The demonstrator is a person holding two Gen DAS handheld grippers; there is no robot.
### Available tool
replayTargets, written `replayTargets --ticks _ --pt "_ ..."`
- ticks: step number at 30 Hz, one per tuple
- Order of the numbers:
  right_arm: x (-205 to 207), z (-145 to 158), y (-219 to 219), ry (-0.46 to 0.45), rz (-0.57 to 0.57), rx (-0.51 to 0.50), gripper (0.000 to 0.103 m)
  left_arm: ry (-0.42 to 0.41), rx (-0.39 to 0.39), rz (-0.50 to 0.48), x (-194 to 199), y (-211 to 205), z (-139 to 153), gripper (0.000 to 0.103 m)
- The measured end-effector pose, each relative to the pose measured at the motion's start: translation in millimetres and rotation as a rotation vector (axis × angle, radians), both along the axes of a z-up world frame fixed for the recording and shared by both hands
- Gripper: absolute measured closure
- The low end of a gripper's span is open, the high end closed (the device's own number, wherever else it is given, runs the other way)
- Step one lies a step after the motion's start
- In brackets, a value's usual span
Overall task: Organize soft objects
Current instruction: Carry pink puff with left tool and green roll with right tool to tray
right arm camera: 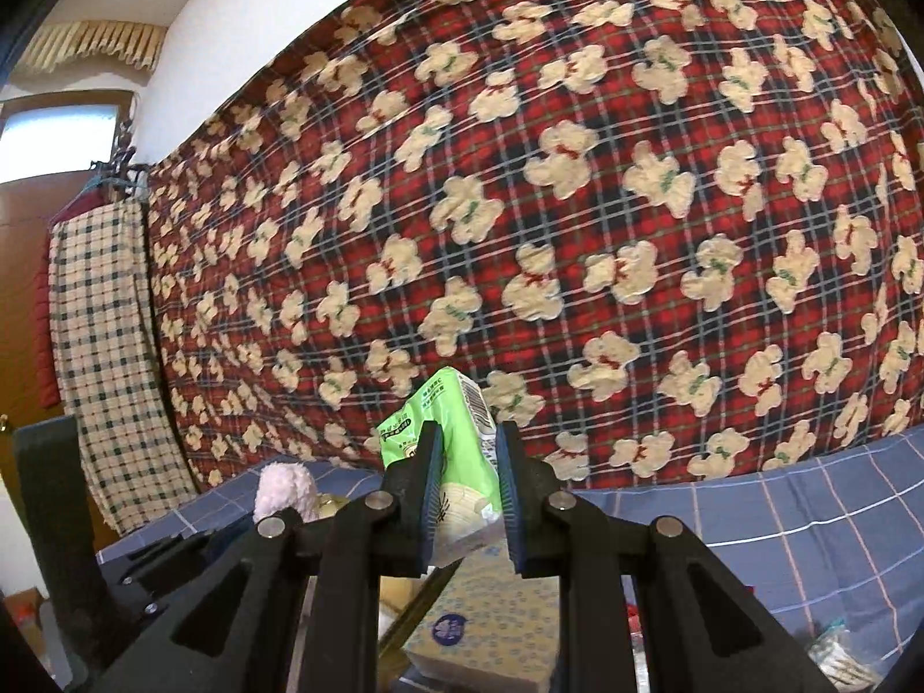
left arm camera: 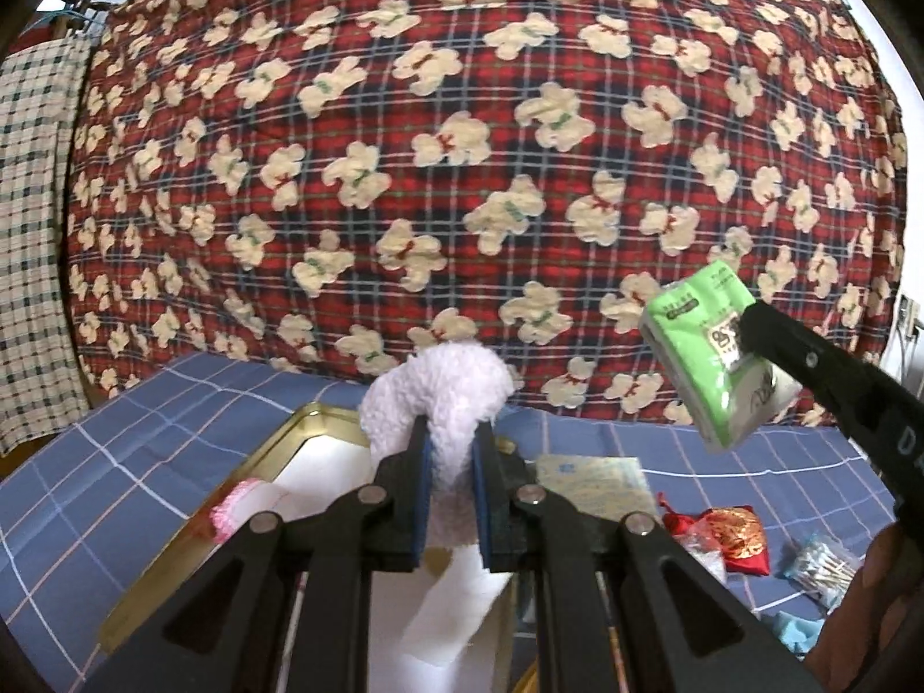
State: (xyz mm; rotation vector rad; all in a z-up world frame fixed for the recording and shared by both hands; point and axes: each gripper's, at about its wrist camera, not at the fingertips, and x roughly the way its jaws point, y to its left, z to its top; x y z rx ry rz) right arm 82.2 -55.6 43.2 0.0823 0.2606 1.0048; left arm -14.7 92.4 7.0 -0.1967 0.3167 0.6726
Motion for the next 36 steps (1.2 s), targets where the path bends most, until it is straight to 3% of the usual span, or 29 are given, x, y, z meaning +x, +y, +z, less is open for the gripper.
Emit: replayTargets --ticks 15,36 --pt "-17 -13 31 0.011 0.087 -0.069 0.082 0.047 -0.019 0.124 -12 20 -7 0.093" --pt "-33 -28 56 0.025 0.179 -0.177 0.082 0.055 -0.084 0.185 -31 42 -18 0.093"
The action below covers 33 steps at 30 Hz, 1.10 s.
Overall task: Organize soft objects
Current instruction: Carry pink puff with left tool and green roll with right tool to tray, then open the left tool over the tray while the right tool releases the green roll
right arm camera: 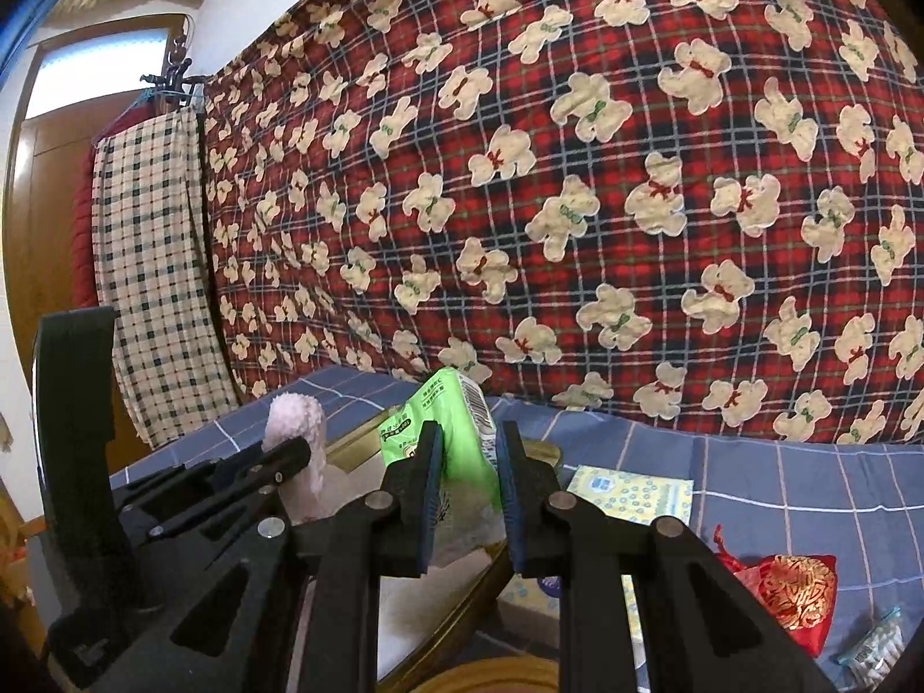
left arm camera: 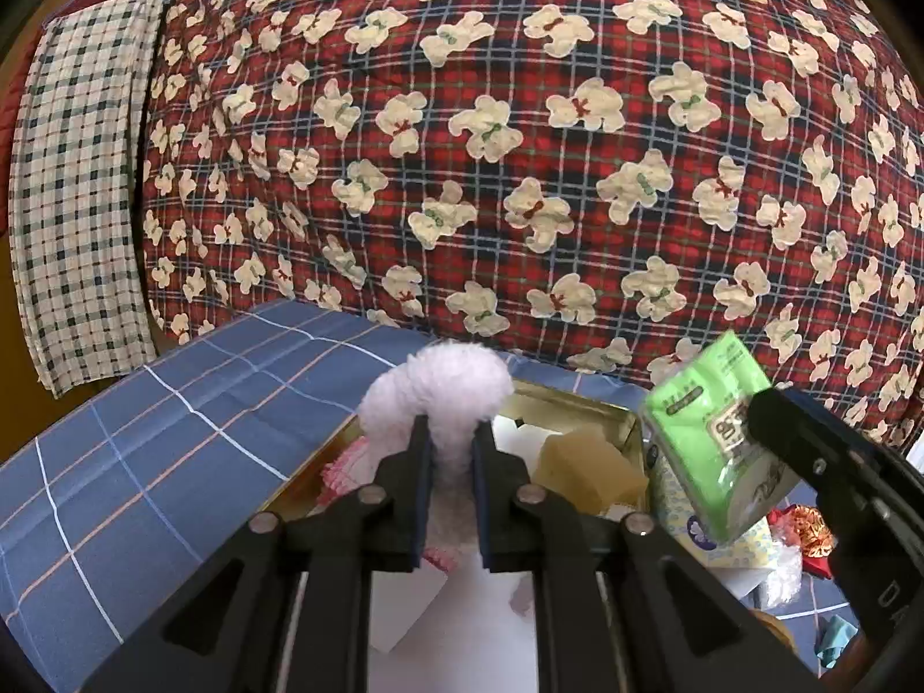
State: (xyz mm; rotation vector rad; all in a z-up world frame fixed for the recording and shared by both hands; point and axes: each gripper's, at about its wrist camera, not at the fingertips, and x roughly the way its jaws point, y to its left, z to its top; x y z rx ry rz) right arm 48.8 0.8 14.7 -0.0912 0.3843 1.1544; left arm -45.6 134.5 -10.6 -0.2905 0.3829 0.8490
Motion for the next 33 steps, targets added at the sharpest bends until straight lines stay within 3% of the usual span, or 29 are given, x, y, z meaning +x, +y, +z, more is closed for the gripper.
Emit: replayTargets --ticks 27,30,31,32,33 --pt "-26 -25 32 -0.006 0.158 -0.189 0.08 0.045 -0.061 0.045 -14 16 -20 0.091" --pt "-27 -27 33 -0.005 0.172 -0.202 0.079 0.045 -0.054 0.055 -15 15 -20 0.081" --pt "-27 -27 33 -0.004 0.18 -0.196 0.079 0.044 -0.048 0.058 -16 14 -20 0.072" --pt "-27 -27 32 -0.005 0.181 -0.192 0.078 0.041 -0.043 0.06 -16 14 -19 0.055" --pt "-26 -26 31 -0.003 0.178 -0.186 0.078 0.035 -0.034 0.061 -17 12 -18 0.048"
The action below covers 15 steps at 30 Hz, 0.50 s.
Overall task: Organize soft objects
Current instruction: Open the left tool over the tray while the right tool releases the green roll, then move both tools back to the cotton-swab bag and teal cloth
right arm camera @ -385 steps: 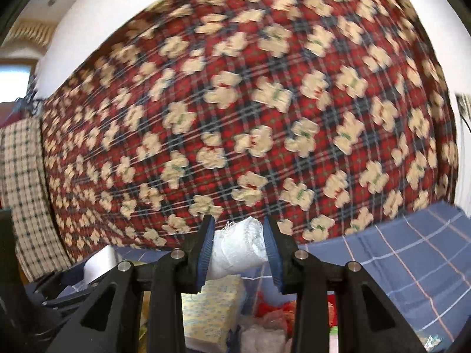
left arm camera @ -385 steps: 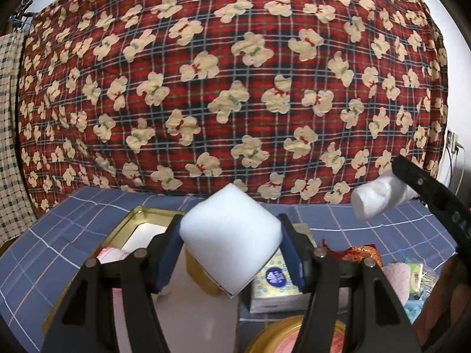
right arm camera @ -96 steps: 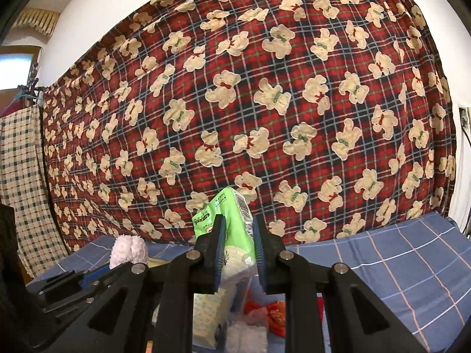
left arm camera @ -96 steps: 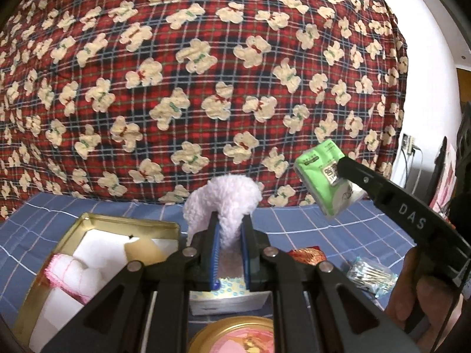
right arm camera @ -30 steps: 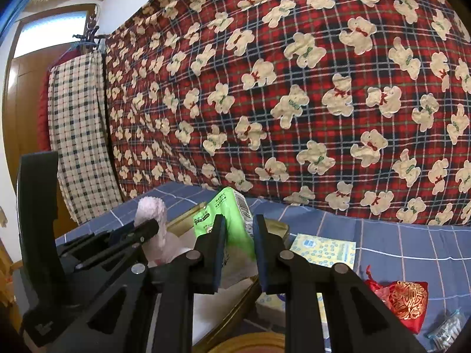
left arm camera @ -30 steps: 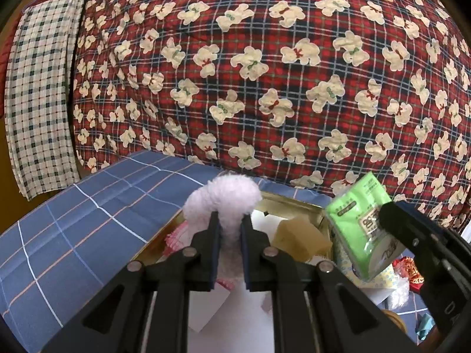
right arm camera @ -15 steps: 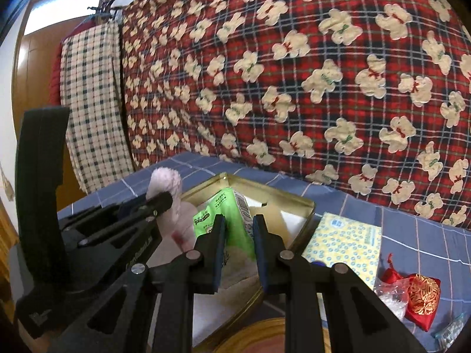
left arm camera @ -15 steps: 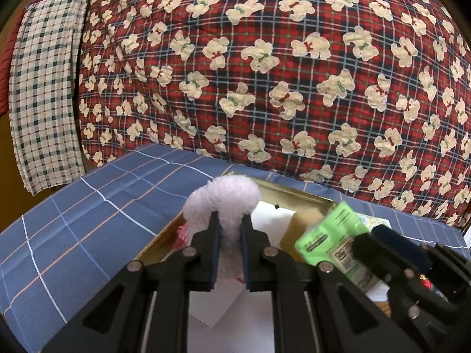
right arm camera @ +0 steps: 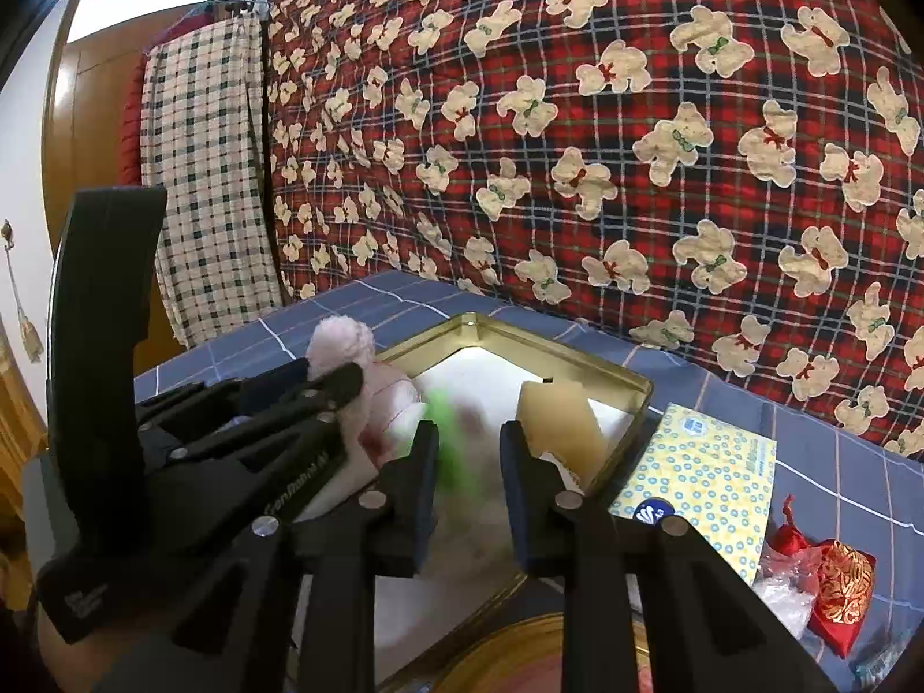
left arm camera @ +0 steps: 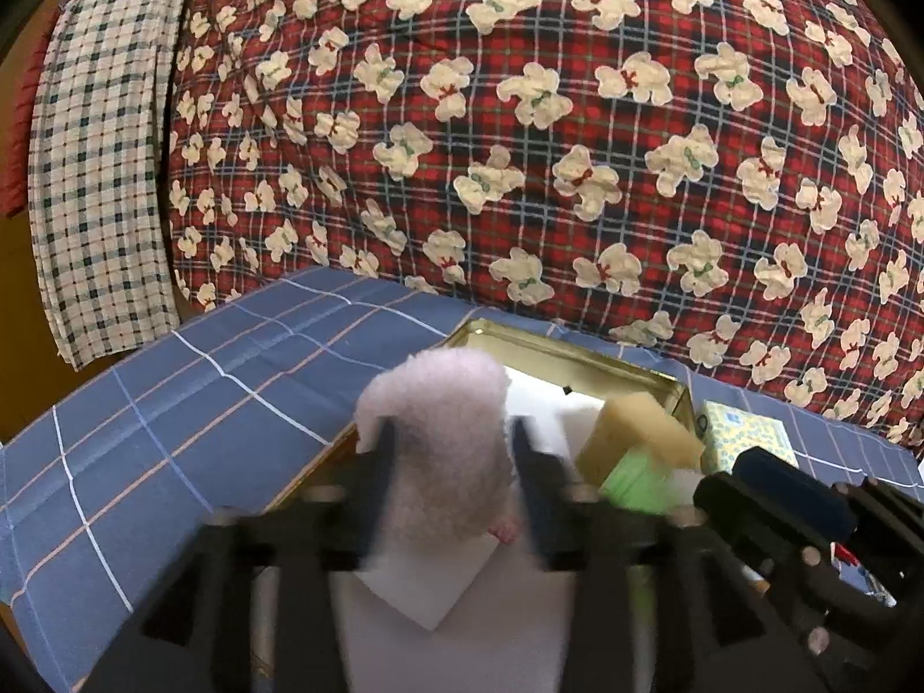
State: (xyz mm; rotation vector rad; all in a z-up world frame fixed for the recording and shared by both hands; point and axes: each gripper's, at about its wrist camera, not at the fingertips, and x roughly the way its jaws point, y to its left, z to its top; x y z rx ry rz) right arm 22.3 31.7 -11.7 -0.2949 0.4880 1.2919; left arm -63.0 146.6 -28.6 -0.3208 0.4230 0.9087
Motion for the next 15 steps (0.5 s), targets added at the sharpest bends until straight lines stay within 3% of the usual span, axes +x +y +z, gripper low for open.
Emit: replayTargets --ticks 6,13,15 --pt "7 3 -9 0.013 -0.03 0.039 0.072 0.001 0.019 -0.001 1 -4 1 0.033" --pt "16 12 -28 0.009 -0.092 0.104 0.052 -0.029 0.048 -0.024 1 -14 5 0.018" --pt "21 12 -35 0.01 -0.112 0.114 0.051 -0.033 0.062 -0.029 2 -18 6 0.014"
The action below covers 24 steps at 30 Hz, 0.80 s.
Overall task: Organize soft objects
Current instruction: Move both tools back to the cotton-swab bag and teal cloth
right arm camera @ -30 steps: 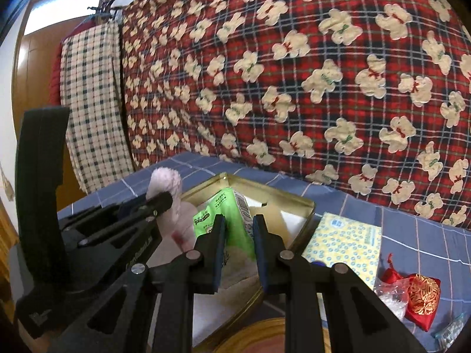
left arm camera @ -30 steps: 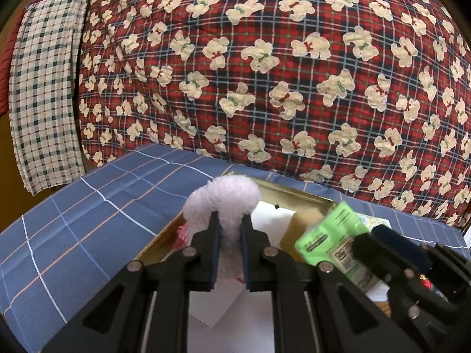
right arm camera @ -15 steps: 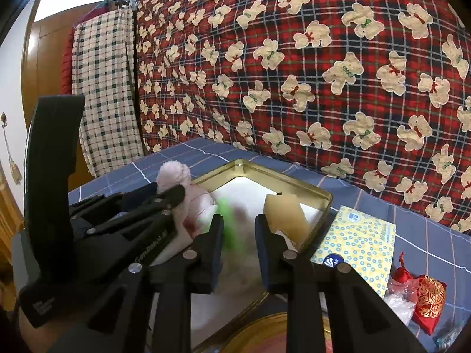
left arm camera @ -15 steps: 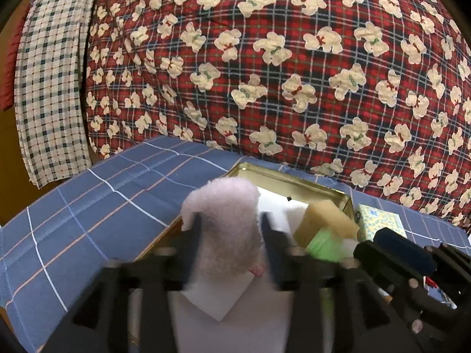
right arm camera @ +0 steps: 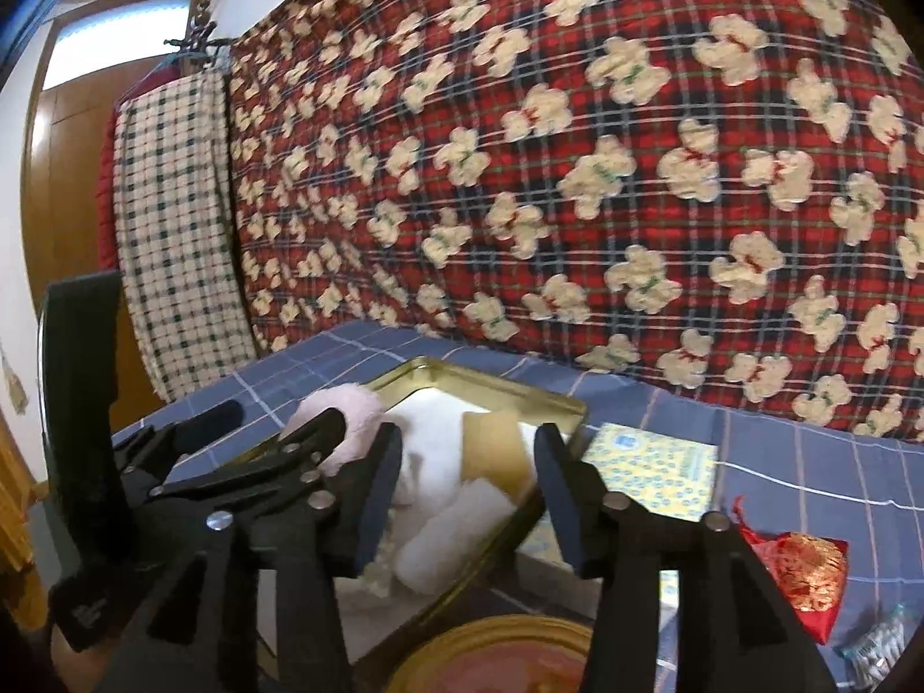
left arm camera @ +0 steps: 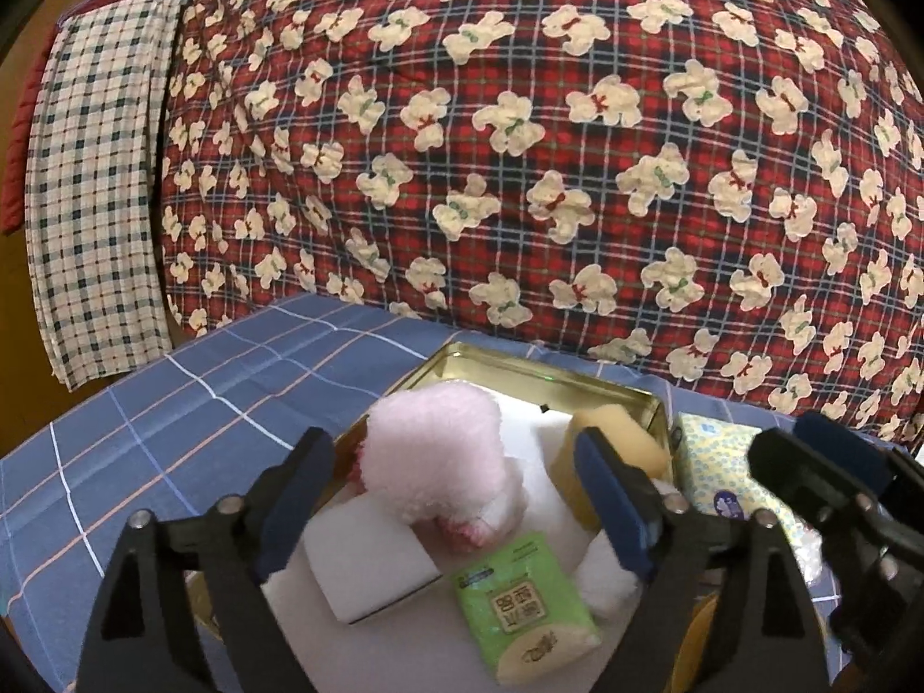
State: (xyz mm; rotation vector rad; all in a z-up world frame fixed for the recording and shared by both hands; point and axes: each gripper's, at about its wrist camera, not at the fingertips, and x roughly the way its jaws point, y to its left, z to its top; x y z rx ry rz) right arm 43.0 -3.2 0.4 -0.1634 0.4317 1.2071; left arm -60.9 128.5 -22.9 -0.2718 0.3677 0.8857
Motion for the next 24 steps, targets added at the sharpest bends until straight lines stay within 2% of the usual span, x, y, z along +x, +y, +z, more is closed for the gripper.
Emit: replayTargets --ticks 4,9,13,17,20,24 --pt "13 -1 -19 0.013 -0.062 0.008 0.05 -0.011 0.017 -0.05 4 -12 4 0.01" --pt "31 -1 -51 -0.003 -0.175 0.014 0.036 -0.012 0.033 -0.162 14 -35 13 0.004" --pt "49 3 -82 -0.004 -0.275 0.041 0.035 -0.012 0.066 -0.238 23 -60 23 0.003" --pt "68 -6 -113 -0.031 -0.383 -0.003 0.035 -0.009 0.085 -0.323 37 -88 29 0.002" --pt "79 -12 -133 -0.052 -0.453 -0.047 0.035 0.005 0.075 -0.389 51 -105 30 0.002" --pt "98 -17 -163 -0.047 -0.556 -0.088 0.035 0.04 0.042 -0.524 75 -137 26 0.002"
